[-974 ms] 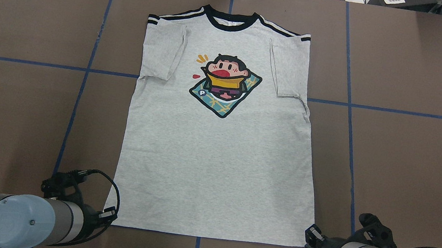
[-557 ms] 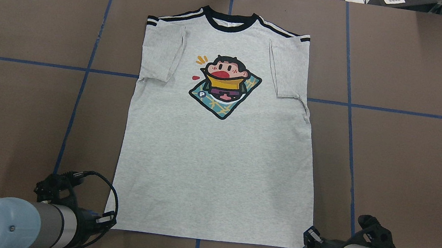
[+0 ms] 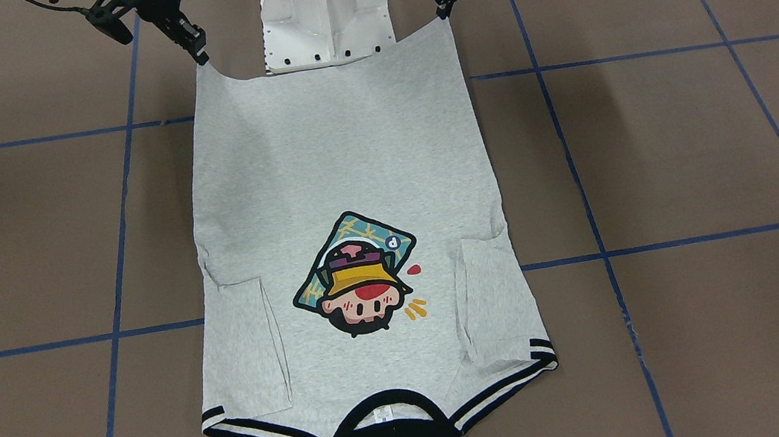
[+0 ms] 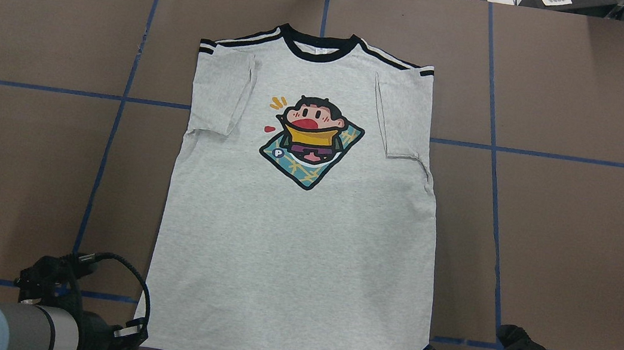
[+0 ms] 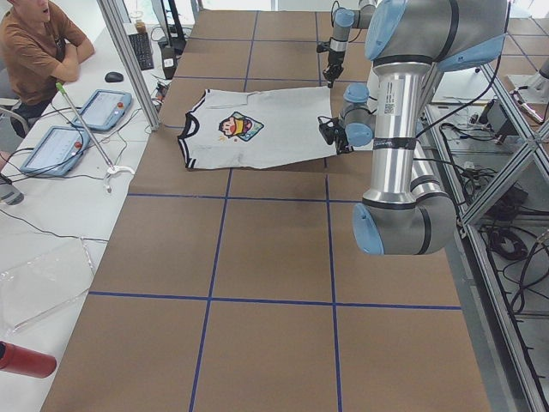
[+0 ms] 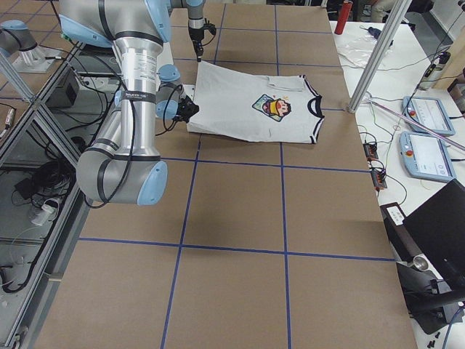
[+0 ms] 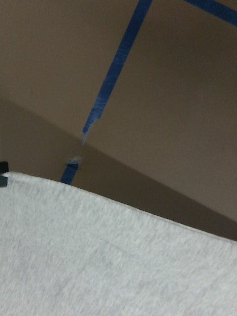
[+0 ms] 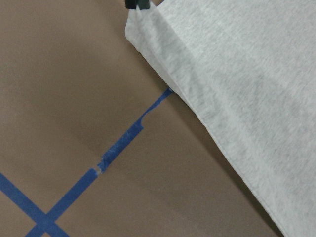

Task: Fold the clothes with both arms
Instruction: 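Lift the hem with both grippers and fold it toward the collar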

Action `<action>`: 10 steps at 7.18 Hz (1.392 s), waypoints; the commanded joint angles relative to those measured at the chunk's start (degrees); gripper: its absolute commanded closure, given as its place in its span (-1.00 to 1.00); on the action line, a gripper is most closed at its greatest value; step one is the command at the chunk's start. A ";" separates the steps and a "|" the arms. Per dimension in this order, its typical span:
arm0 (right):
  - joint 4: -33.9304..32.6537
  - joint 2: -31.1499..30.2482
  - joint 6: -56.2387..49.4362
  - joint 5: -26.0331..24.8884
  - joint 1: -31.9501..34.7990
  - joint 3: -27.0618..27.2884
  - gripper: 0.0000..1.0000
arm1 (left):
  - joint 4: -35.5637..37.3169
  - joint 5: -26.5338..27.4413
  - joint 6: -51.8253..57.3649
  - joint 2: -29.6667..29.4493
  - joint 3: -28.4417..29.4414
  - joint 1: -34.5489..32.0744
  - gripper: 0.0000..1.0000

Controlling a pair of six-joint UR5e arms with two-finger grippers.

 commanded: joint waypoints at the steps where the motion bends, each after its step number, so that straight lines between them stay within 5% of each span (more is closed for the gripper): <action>1: -8.94 -0.07 0.41 0.16 -0.58 7.76 1.00 | 1.01 -0.52 -0.01 1.74 -4.97 -0.64 1.00; 4: -19.43 4.56 -1.42 0.25 10.27 7.47 1.00 | 1.18 -0.87 9.58 -7.87 -2.12 -12.63 1.00; 6: -25.85 17.19 -12.46 0.34 19.67 0.02 1.00 | 1.19 -2.18 20.41 -17.47 11.65 -23.45 1.00; 10: -27.73 32.95 -29.69 1.92 34.37 -20.88 1.00 | -13.29 -2.72 30.65 -21.62 32.41 -35.26 1.00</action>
